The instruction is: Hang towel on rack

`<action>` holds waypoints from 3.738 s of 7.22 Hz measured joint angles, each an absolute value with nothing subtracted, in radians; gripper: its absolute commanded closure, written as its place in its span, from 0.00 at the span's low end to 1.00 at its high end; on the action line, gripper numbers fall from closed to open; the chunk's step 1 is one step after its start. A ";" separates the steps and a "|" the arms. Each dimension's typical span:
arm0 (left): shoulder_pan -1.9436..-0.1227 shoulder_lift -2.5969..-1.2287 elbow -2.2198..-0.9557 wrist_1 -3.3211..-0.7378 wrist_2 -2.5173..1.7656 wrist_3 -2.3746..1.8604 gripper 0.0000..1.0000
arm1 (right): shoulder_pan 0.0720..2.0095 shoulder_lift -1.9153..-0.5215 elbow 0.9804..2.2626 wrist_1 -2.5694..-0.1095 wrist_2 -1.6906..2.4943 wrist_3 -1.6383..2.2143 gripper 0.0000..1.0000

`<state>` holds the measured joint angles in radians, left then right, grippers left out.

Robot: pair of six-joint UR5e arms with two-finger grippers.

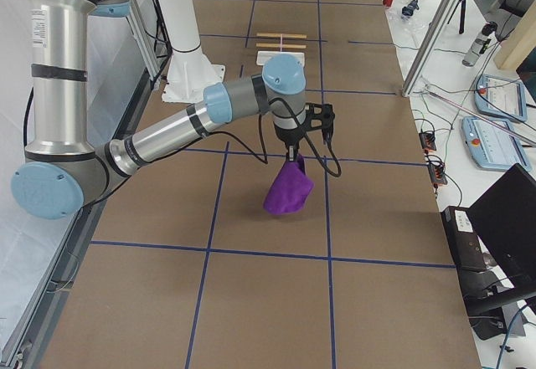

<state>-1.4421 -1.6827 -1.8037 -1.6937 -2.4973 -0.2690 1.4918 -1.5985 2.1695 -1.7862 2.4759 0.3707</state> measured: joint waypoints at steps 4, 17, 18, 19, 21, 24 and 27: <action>-1.224 -1.803 -1.832 -2.002 -2.503 -0.942 0.00 | 1.241 -1.232 2.231 -1.796 2.489 1.094 1.00; -0.732 -2.310 -1.708 -2.007 -2.250 -2.288 0.06 | 0.897 -0.869 2.207 -1.648 2.107 2.169 1.00; -0.721 -2.326 -1.693 -2.007 -2.236 -2.313 0.08 | 0.885 -0.861 2.207 -1.633 2.084 2.200 1.00; -0.710 -2.336 -1.685 -2.008 -2.226 -2.331 0.10 | 0.877 -0.857 2.207 -1.614 2.066 2.230 1.00; -0.698 -2.341 -1.689 -2.008 -2.221 -2.356 0.13 | 0.873 -0.855 2.207 -1.594 2.052 2.257 1.00; -0.693 -2.340 -1.701 -1.983 -2.220 -2.366 0.36 | 0.874 -0.854 2.209 -1.591 2.041 2.262 1.00; -0.687 -2.343 -1.700 -1.980 -2.220 -2.367 0.94 | 0.874 -0.853 2.215 -1.589 2.040 2.265 1.00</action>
<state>-0.6874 -2.3426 -1.7002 -1.9803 -2.2197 -2.3669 0.8743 -0.8534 2.2146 -1.5894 2.0402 2.2648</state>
